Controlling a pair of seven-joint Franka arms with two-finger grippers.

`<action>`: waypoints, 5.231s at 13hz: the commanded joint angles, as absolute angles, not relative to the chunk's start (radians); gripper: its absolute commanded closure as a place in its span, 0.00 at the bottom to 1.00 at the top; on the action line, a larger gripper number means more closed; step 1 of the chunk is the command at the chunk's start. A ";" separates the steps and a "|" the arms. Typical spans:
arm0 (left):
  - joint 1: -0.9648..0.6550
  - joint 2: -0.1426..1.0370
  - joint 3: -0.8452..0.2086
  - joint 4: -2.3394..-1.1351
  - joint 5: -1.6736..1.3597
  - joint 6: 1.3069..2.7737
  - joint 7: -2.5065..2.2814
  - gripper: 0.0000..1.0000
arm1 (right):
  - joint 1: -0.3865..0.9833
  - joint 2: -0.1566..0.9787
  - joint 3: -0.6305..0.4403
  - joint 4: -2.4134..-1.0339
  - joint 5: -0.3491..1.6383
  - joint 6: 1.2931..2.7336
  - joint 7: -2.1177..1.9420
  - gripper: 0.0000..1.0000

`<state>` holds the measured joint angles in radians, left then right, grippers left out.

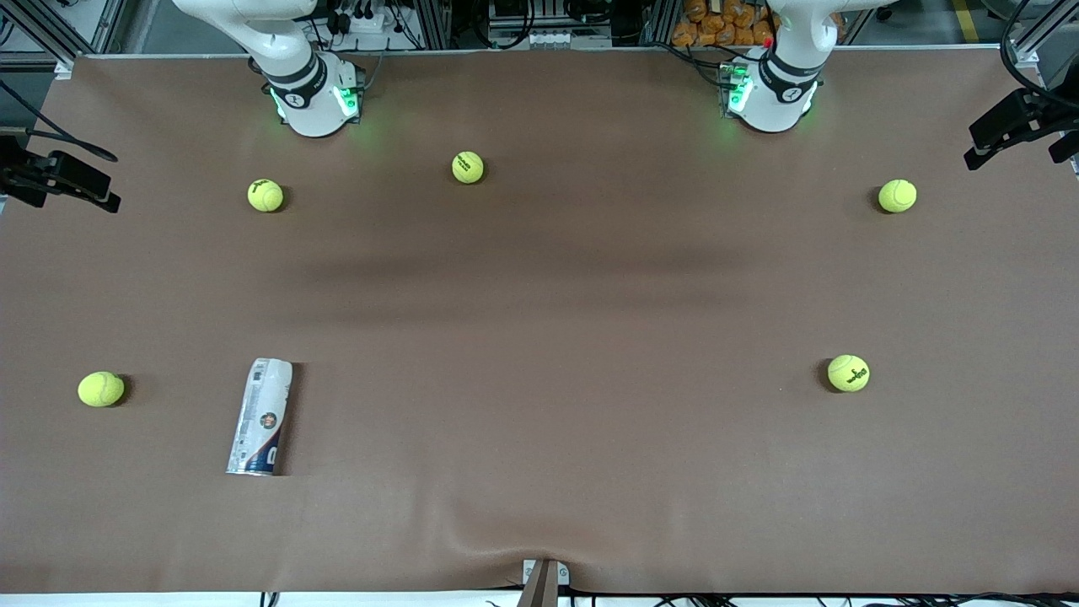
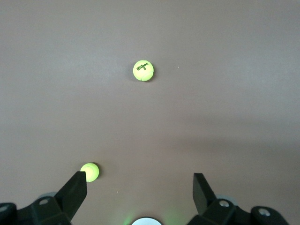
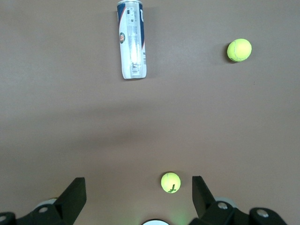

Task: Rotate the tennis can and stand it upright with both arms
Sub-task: 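Reach the right gripper toward the white tennis can lying on the table, then lower the right gripper over the can and close it around the can, then lift the can with the right gripper while the left gripper reaches in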

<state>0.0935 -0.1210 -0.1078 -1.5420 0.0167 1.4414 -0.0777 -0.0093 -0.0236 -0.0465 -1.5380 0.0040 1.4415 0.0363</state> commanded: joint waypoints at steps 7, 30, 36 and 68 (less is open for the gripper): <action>0.103 -0.103 -0.121 -1.512 0.017 1.419 -0.064 0.00 | -0.021 -0.006 -0.038 -1.548 -0.006 1.451 0.026 0.00; 0.094 -0.075 -0.126 -1.503 0.018 1.450 -0.058 0.00 | 0.029 0.701 -0.034 -1.537 0.003 2.273 0.003 0.00; 0.087 -0.069 -0.129 -1.506 0.018 1.453 -0.058 0.00 | 0.023 0.761 -0.034 -1.537 0.011 2.328 -0.100 0.00; 0.095 -0.022 -0.129 -1.545 -0.049 1.489 -0.061 0.00 | 0.765 0.756 0.083 -1.536 -0.044 2.401 -0.808 0.18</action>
<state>0.0883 -0.0369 -0.1286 -1.5317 0.0017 1.4916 -0.0767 0.7565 0.7337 0.0966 -1.5270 -0.0050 2.3824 -0.7710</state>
